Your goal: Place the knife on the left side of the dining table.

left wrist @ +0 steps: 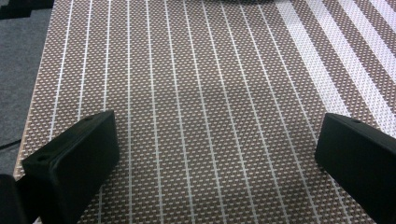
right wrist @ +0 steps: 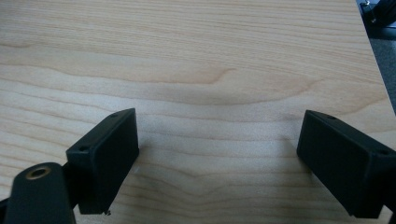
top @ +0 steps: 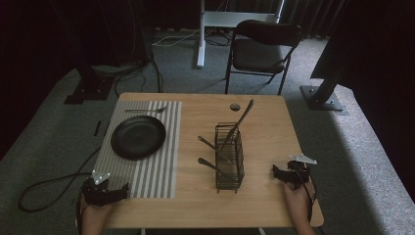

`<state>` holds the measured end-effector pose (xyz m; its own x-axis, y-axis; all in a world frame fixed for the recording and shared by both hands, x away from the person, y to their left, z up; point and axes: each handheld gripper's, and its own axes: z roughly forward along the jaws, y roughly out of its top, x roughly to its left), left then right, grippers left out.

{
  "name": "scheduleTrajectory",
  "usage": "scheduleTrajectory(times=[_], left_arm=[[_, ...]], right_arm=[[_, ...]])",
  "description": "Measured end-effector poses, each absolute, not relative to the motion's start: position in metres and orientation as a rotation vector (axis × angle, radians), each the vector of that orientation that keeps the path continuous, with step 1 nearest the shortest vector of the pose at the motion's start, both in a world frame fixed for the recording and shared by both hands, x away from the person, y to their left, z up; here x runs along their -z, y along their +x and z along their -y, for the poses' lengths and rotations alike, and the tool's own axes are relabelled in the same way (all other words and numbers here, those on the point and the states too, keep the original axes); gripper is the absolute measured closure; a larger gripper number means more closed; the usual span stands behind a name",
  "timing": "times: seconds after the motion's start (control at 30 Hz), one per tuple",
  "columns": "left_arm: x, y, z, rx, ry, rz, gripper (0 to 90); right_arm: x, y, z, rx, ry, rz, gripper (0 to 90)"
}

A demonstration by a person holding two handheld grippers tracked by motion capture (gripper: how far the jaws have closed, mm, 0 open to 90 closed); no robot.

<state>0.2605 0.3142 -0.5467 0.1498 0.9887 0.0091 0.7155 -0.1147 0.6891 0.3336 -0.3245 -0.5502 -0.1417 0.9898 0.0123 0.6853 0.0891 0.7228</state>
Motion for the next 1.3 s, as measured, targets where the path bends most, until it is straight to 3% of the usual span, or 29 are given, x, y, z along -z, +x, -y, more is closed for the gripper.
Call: scheduleTrajectory(times=[1.3], left_arm=[[0.534, 0.263, -0.308, -0.587, 1.925, -1.535, 4.3]], right_arm=[[0.55, 0.332, 0.326, -0.804, 1.67, -1.852, 11.4]])
